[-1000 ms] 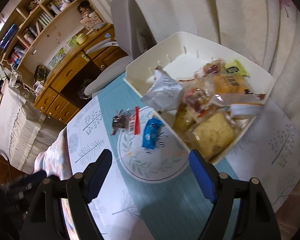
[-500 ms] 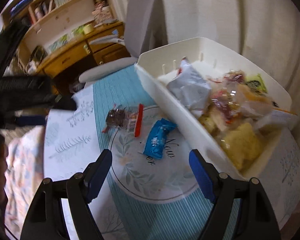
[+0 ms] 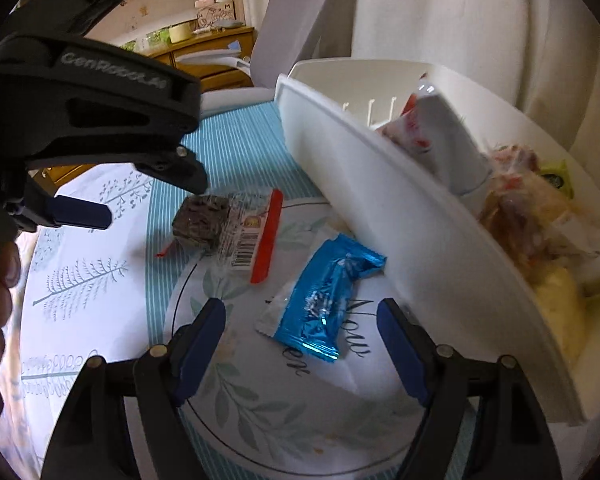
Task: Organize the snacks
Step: 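Grasp the red-edged chocolate pack with the left tool while the right tool grasps the blue-wrapped candy, then carry both snacks into the white tray and open both tools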
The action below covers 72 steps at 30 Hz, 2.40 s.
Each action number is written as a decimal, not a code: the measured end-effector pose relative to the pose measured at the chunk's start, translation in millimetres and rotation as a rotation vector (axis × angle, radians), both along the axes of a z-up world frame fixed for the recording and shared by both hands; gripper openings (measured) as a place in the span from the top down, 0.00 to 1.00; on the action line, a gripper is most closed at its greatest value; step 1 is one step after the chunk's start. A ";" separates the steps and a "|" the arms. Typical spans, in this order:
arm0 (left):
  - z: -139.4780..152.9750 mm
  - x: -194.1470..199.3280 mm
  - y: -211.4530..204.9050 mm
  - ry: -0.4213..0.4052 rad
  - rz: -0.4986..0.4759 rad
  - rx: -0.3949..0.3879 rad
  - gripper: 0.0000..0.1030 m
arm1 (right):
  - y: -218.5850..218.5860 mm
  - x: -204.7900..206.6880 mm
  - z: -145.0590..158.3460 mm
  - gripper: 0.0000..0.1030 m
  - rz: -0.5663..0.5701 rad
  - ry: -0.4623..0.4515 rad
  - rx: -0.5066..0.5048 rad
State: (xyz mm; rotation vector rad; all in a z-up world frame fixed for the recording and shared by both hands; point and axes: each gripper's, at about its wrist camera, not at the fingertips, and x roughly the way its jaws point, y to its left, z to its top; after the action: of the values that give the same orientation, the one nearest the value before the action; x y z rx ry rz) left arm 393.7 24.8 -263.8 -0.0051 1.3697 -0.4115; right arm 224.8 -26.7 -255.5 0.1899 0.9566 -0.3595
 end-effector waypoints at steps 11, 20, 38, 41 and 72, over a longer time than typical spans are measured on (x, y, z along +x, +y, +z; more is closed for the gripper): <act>-25.7 11.9 -26.5 -0.015 -0.034 0.066 0.26 | -11.6 22.0 -4.7 0.37 -0.005 0.020 -0.008; -20.0 9.3 -30.8 -0.087 -0.046 0.091 0.50 | -21.3 33.0 -10.7 0.61 0.012 0.062 -0.013; -1.2 -25.9 27.5 -0.018 0.039 0.094 0.61 | 1.1 -12.8 -3.1 0.70 0.161 0.213 0.029; 11.9 -43.7 41.9 -0.011 0.060 0.087 0.61 | 7.1 -31.2 4.2 0.70 0.160 0.238 0.045; 149.2 -180.0 85.1 -0.179 0.167 -0.029 0.61 | -17.5 -98.3 148.7 0.70 0.325 -0.079 0.048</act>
State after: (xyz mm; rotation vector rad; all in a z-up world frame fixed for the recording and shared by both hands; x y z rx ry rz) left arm 213.7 109.9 -114.6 -0.1031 1.1765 -0.2846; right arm 126.5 -44.2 -106.8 0.0893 0.9006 -0.0298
